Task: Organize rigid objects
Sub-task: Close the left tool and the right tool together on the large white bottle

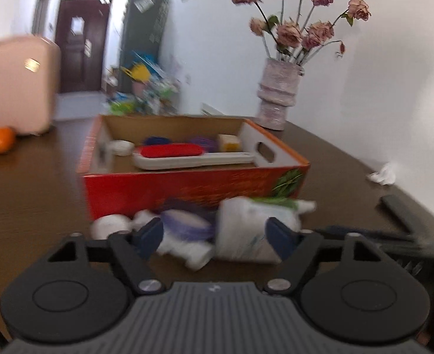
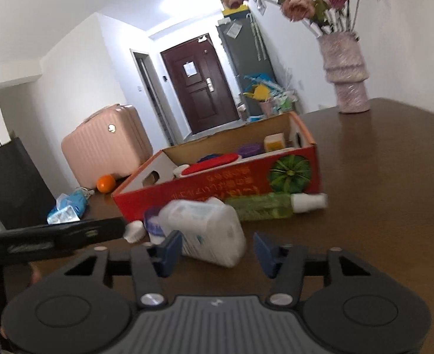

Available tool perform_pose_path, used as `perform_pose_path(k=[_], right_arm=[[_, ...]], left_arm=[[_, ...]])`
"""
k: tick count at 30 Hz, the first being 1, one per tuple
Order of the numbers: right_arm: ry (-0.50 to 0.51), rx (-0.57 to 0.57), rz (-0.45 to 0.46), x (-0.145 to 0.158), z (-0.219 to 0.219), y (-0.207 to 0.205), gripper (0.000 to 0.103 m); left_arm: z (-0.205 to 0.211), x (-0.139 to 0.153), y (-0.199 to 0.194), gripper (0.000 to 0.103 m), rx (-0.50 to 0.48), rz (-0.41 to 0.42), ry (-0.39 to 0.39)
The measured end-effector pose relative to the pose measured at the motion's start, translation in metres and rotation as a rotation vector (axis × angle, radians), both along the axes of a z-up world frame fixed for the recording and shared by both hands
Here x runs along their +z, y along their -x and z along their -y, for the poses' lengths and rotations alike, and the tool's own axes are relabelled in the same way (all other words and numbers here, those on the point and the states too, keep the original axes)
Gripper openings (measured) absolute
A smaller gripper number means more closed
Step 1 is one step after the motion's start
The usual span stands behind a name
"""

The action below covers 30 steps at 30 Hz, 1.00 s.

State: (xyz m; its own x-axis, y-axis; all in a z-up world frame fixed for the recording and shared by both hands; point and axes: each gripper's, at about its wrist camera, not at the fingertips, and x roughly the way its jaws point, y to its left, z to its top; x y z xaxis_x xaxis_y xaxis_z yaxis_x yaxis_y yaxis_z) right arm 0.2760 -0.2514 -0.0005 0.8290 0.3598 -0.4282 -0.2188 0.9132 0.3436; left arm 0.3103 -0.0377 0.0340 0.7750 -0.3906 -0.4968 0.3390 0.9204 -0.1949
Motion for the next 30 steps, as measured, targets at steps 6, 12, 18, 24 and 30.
perform_pose_path(k=[6, 12, 18, 24, 30], right_arm=[[-0.080, 0.022, -0.014, 0.002, -0.001, -0.036, 0.031], [-0.137, 0.005, -0.058, -0.011, 0.002, -0.048, 0.025], [-0.137, 0.017, -0.062, -0.011, 0.004, -0.036, 0.024], [-0.084, 0.038, -0.082, -0.008, 0.005, -0.004, 0.026], [-0.058, 0.053, -0.090, -0.009, 0.003, 0.029, 0.026]], left_arm=[[0.008, -0.007, -0.050, 0.055, -0.111, -0.107, 0.143], [0.000, -0.022, -0.061, 0.041, -0.105, -0.189, 0.197], [-0.002, -0.020, -0.037, 0.040, -0.115, -0.174, 0.192], [-0.001, -0.023, 0.000, 0.040, -0.151, -0.176, 0.205], [-0.005, -0.029, 0.040, 0.041, -0.161, -0.172, 0.185]])
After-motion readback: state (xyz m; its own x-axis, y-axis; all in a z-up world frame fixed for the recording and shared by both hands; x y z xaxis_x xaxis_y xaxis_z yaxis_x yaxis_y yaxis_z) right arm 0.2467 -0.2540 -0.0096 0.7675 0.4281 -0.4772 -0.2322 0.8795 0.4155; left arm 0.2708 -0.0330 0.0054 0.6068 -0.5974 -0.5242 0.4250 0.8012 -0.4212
